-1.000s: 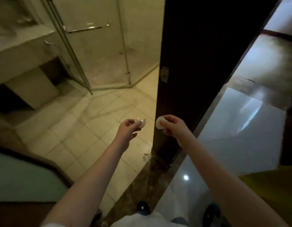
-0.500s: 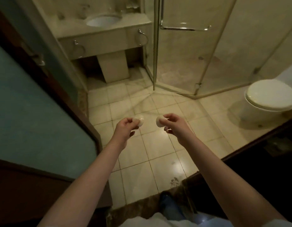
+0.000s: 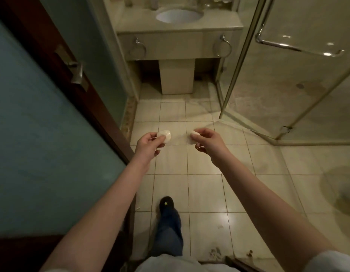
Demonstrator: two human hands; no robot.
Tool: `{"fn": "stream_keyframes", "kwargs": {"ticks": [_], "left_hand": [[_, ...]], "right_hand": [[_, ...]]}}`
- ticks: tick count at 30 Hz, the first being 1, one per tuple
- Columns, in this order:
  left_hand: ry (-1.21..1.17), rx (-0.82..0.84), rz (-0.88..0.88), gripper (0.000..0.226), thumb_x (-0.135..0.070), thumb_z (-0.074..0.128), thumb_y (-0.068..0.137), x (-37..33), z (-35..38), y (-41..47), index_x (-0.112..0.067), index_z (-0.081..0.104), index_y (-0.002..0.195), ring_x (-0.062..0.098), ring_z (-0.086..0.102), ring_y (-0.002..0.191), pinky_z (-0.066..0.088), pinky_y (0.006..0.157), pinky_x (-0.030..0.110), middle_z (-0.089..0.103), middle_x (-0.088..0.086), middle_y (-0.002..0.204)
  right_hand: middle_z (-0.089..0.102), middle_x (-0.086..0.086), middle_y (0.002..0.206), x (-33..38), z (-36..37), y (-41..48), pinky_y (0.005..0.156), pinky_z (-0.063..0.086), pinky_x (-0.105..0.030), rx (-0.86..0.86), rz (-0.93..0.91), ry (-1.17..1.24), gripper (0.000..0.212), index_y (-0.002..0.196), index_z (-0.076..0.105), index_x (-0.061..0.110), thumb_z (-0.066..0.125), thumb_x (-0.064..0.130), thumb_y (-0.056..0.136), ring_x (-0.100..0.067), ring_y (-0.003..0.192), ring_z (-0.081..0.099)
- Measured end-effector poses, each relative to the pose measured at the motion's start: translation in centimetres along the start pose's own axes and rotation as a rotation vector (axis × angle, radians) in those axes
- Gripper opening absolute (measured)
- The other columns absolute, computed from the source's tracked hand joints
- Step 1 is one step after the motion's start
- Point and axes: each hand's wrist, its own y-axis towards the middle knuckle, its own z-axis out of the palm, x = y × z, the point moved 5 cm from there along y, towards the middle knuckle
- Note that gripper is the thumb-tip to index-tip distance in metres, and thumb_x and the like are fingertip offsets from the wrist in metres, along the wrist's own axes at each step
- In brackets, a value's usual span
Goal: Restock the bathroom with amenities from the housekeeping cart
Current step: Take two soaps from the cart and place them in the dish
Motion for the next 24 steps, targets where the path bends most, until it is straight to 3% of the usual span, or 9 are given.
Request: {"fn": "stream_keyframes", "kwargs": {"ticks": [5,12,16,21,24], "left_hand": [[-0.021,0.018,0.018,0.01,-0.019,0.063,0.087,-3.9,0.6,10.2,-0.027,0.057,0.089,0.008,0.059,0.078,0.044,0.07,0.023,0.064,-0.004,0.088],[-0.01,0.088,0.046,0.012,-0.021,0.061,0.088,-12.9,0.2,25.7,-0.024,0.058,0.099,0.01,0.059,0.084,0.045,0.075,0.025,0.063,-0.003,0.097],[-0.005,0.112,0.046,0.015,-0.02,0.062,0.088,-16.6,0.9,32.9,-0.023,0.058,0.102,0.011,0.059,0.085,0.045,0.074,0.025,0.063,-0.002,0.099],[-0.041,0.094,0.042,0.01,-0.02,0.062,0.087,-20.9,2.9,42.8,-0.027,0.058,0.093,0.008,0.059,0.08,0.044,0.073,0.024,0.063,-0.004,0.095],[-0.037,0.101,0.061,0.013,-0.021,0.062,0.087,-23.9,4.6,49.1,-0.023,0.058,0.1,0.008,0.059,0.081,0.043,0.073,0.024,0.063,-0.004,0.096]], "right_hand": [[0.061,-0.001,0.078,3.6,0.9,10.2,0.064,0.044,-0.023,-0.029,-0.012,-0.03,0.004,0.088,0.063,0.018,0.066,0.018,0.085,-0.01,0.058,0.051],[0.061,-0.001,0.078,12.1,3.8,24.9,0.062,0.046,-0.019,-0.055,-0.03,-0.017,0.013,0.101,0.061,0.011,0.061,0.012,0.088,-0.01,0.059,0.05],[0.062,-0.003,0.084,15.4,4.2,32.1,0.068,0.048,-0.023,-0.058,-0.015,-0.021,0.023,0.111,0.061,0.006,0.06,0.009,0.089,-0.012,0.063,0.051],[0.062,-0.002,0.082,19.3,3.6,42.4,0.07,0.047,-0.028,-0.1,-0.041,-0.033,0.021,0.105,0.061,0.008,0.065,0.014,0.086,-0.011,0.062,0.053],[0.06,0.0,0.079,21.7,3.0,49.6,0.066,0.046,-0.025,-0.102,-0.06,-0.009,0.016,0.1,0.06,0.011,0.067,0.013,0.085,-0.01,0.06,0.053]]}}
